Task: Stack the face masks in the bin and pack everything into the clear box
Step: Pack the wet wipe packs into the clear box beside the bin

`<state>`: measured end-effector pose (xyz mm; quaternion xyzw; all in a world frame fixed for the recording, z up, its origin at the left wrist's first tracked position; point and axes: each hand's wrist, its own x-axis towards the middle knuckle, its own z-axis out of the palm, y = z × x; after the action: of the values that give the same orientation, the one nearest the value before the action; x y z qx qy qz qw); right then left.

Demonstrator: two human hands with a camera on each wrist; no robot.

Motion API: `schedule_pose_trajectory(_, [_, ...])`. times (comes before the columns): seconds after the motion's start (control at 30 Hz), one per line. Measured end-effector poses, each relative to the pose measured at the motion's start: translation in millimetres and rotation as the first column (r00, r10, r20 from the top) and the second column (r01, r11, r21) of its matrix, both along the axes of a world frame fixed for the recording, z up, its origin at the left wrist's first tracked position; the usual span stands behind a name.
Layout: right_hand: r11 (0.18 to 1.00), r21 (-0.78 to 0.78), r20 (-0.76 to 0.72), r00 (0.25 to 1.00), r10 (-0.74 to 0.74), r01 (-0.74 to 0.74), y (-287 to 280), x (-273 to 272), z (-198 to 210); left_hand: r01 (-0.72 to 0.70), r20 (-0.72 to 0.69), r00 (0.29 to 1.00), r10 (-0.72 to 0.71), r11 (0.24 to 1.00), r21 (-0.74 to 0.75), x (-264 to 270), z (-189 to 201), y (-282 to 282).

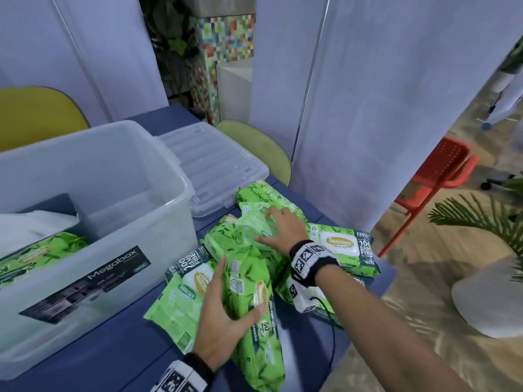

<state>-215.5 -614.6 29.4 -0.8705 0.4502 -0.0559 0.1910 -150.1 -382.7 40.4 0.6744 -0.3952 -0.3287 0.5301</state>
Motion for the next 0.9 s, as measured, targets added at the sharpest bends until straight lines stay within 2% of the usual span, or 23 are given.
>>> schedule_pose_trajectory(0.07, [0.999, -0.022, -0.029, 0.999, 0.039, -0.04, 0, 19, -6, -0.106, -0.231, 0.968, 0.094, 0.993, -0.041, 9, 0, 3])
schedule_pose_trajectory(0.13, [0.998, -0.028, -0.041, 0.997, 0.06, -0.061, 0, 31, -10, -0.178, -0.421, 0.893, 0.159, 0.984, -0.005, 17, 4, 3])
schedule_pose_trajectory(0.2, [0.997, -0.025, -0.031, 0.997, 0.066, -0.067, -1, 34, -13, -0.176, -0.636, 0.755, 0.16, 0.984, 0.039, 24, 4, 3])
schedule_pose_trajectory(0.27, [0.998, -0.015, 0.048, 0.997, 0.06, -0.059, 1, 24, -15, -0.154, -0.797, 0.585, 0.15, 0.985, 0.072, 29, 7, 2])
schedule_pose_trajectory(0.3, [0.998, -0.012, 0.102, 0.993, 0.057, -0.056, 4, 15, -16, -0.165, -0.828, 0.538, 0.161, 0.983, 0.083, 30, 7, 0])
schedule_pose_trajectory(0.4, [0.999, -0.016, 0.141, 0.989, 0.043, -0.041, 22, -28, -19, -0.228, -0.853, 0.497, 0.161, 0.972, 0.051, 31, 10, -5])
schedule_pose_trajectory(0.5, [1.0, 0.008, -0.053, 0.999, -0.002, 0.003, 47, -82, -23, -0.252, -0.896, 0.426, 0.126, 0.968, 0.016, 27, 18, -14])
schedule_pose_trajectory(0.6, [0.996, 0.059, -0.285, 0.958, -0.04, 0.06, 63, -126, -33, -0.282, -0.939, 0.32, 0.126, 0.959, 0.032, 25, 19, -20])
schedule_pose_trajectory(0.67, [0.995, 0.087, -0.369, 0.929, -0.018, 0.054, 64, -142, -41, -0.34, -0.937, 0.307, 0.165, 0.939, 0.054, 24, 15, -23])
schedule_pose_trajectory(0.73, [0.997, 0.071, -0.403, 0.915, 0.001, 0.03, 60, -146, -45, -0.372, -0.95, 0.292, 0.112, 0.928, -0.004, 20, 14, -24])
schedule_pose_trajectory(0.83, [1.0, -0.011, -0.383, 0.924, -0.004, -0.001, 54, -143, -45, -0.329, -0.96, 0.275, 0.061, 0.944, -0.034, 17, 11, -23])
schedule_pose_trajectory(0.87, [1.0, -0.021, -0.376, 0.926, -0.007, -0.001, 54, -142, -43, -0.276, -0.958, 0.277, 0.079, 0.961, -0.001, 17, 6, -22])
schedule_pose_trajectory(0.9, [1.0, -0.008, -0.367, 0.93, -0.009, 0.007, 55, -140, -40, -0.287, -0.958, 0.264, 0.108, 0.958, 0.029, 13, 10, -21])
